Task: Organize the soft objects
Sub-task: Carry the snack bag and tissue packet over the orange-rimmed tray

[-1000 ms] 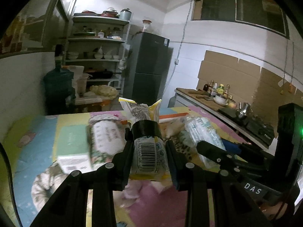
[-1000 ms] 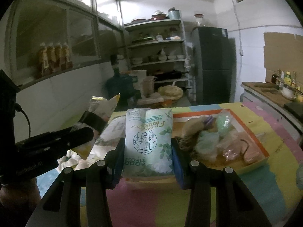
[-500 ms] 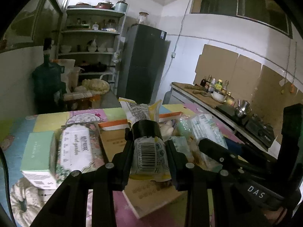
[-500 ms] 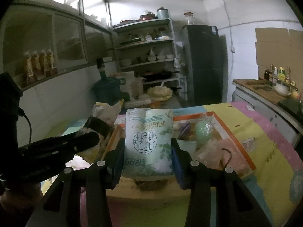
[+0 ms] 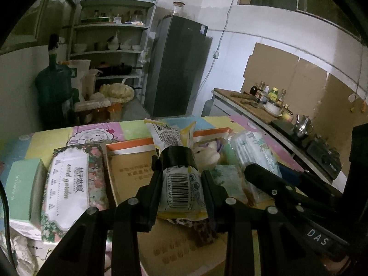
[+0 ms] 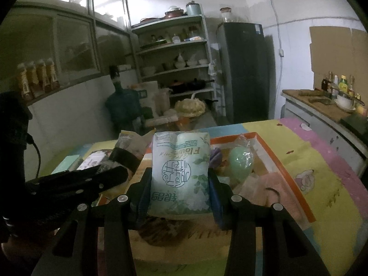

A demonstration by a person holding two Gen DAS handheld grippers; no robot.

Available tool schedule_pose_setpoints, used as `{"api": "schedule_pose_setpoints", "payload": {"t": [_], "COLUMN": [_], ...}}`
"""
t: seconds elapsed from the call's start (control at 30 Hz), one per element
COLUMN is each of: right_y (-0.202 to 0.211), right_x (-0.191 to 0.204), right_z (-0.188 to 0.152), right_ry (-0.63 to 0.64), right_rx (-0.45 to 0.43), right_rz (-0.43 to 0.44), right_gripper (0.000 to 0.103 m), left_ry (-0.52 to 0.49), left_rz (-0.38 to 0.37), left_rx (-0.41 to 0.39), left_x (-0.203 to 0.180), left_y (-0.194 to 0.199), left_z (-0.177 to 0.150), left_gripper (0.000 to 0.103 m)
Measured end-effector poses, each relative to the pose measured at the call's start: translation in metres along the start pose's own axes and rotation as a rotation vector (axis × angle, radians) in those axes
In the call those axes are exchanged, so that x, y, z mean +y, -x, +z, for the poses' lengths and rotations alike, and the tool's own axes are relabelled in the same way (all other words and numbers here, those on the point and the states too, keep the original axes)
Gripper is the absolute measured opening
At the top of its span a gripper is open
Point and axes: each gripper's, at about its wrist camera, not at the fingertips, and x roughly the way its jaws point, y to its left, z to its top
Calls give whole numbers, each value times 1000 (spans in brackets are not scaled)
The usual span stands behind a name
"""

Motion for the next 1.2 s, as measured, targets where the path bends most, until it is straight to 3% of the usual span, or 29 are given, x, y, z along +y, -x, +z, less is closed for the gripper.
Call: {"api": "schedule_pose_setpoints", "payload": {"t": [1.2], "right_y": [-58], "right_x": [-29], "right_z": [-2], "right_ry": [-49], "right_rx": [129], "right_rz": [4], "right_gripper": [46], "left_ry": [15], "left_rz": [5], "left_rx": [141], "left_x": [0], "left_y": [-59], "left_z": [-2], "left_gripper": [36]}}
